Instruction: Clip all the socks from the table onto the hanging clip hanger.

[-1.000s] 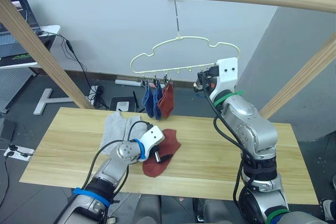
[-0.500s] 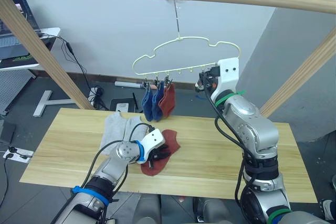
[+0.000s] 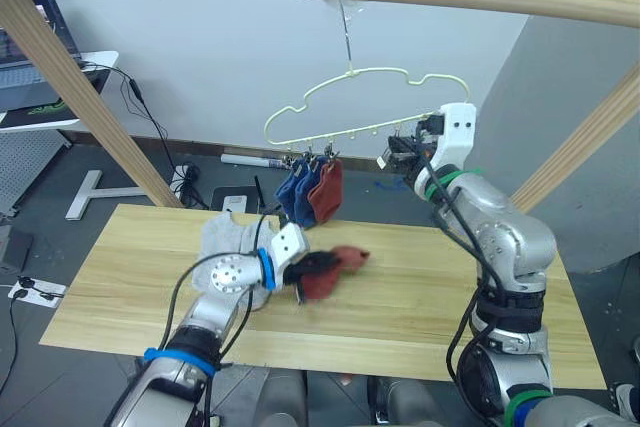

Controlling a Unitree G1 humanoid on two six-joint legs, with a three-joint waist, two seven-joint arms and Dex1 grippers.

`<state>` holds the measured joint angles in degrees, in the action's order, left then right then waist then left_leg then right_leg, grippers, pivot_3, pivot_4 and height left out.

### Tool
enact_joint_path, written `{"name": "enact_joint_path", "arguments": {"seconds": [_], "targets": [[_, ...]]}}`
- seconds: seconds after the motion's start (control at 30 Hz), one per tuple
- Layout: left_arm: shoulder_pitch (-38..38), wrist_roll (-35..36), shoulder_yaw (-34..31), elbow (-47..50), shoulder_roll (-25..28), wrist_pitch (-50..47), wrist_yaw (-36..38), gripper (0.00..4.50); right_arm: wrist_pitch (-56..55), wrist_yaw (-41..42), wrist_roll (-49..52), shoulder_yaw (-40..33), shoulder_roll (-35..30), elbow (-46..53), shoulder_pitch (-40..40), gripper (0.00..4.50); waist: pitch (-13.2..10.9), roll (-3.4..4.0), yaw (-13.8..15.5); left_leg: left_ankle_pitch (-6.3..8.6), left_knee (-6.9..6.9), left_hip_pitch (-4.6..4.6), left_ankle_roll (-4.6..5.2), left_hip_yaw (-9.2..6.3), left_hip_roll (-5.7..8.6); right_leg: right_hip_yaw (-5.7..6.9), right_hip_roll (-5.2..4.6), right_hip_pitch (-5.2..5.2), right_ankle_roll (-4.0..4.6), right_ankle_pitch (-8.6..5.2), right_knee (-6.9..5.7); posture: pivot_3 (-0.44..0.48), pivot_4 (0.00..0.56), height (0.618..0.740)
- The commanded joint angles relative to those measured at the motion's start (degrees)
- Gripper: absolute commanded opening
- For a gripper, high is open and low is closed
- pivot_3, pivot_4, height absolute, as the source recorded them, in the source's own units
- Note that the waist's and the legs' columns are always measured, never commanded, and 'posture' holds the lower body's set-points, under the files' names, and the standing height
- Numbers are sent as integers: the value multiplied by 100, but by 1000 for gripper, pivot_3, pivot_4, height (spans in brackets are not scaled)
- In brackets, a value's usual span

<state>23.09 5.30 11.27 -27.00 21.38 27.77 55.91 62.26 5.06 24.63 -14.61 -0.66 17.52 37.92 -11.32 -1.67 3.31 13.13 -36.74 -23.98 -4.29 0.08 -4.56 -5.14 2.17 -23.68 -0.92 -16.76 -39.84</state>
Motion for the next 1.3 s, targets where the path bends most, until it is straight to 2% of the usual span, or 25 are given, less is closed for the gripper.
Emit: {"name": "enact_joint_path", "arguments": {"seconds": [0.03, 0.17, 0.4, 0.93, 0.97, 1.0, 1.07, 1.2, 1.23, 1.3], "targets": [[116, 385, -212, 213, -117, 817, 87, 66, 946, -394, 487, -1020, 61, -200, 271, 0, 0, 0, -5, 0, 0, 2, 0, 1, 0, 0, 0, 3, 0, 0, 5, 154, 207, 740], [232, 530, -315, 300, -261, 1422, 6, 66, 1889, -763, 889, -2082, 257, -462, 796, 0, 0, 0, 4, 2, 6, 0, 3, -3, 0, 5, 0, 9, 0, 0, 23, 154, 206, 740], [391, 528, -408, 337, -462, 1590, -334, 66, 2949, -1075, 1019, -3195, 661, -520, 1400, 0, 0, 1, 42, 5, 8, -3, 8, -6, 0, 8, -1, 15, -2, 1, 42, 158, 205, 740], [585, 359, -340, 132, -574, 1689, -682, 66, 3024, -1829, 2058, -3521, 909, -480, 1418, 0, 0, 1, 50, 7, 25, -11, 11, -9, 1, 12, -1, 17, -4, 3, 71, 157, 190, 740], [582, 360, -333, 133, -575, 1695, -688, 0, 3024, -1876, 2159, -3529, 906, -483, 1414, 535, 0, 1, 50, 7, 29, -11, 11, -9, 0, 12, -1, 16, -4, 3, 76, 157, 190, 740], [581, 362, -328, 134, -576, 1699, -694, 0, 3024, -1929, 2248, -3536, 902, -489, 1411, 770, 0, 1, 50, 7, 32, -13, 11, -9, 1, 13, -1, 16, -4, 3, 78, 157, 190, 740], [586, 364, -319, 129, -576, 1699, -695, 0, 3024, -2050, 2417, -3571, 892, -519, 1420, 1651, 0, 1, 39, 7, 37, -16, 11, -7, 0, 12, -1, 12, -4, 3, 82, 155, 189, 740], [583, 333, -229, 191, -605, 1472, -679, 0, 3024, -2181, 2883, -3581, 688, -536, 1422, 3108, 0, 1, 1, 6, 56, -18, 11, -2, 0, 10, -2, 0, -4, 3, 82, 152, 187, 740], [584, 329, -195, 226, -623, 1335, -681, 0, 3024, -2198, 3021, -3553, 611, -509, 1401, 3356, 0, 1, -8, 6, 60, -19, 11, -1, 0, 9, -2, -4, -4, 3, 82, 152, 190, 740], [570, 417, -130, 351, -658, 918, -628, 472, 3024, -2175, 3410, -3370, 384, -346, 1256, 4026, 0, 1, -15, 6, 63, -29, 11, -1, 0, 9, -2, -14, -4, 3, 81, 151, 190, 740]]}}
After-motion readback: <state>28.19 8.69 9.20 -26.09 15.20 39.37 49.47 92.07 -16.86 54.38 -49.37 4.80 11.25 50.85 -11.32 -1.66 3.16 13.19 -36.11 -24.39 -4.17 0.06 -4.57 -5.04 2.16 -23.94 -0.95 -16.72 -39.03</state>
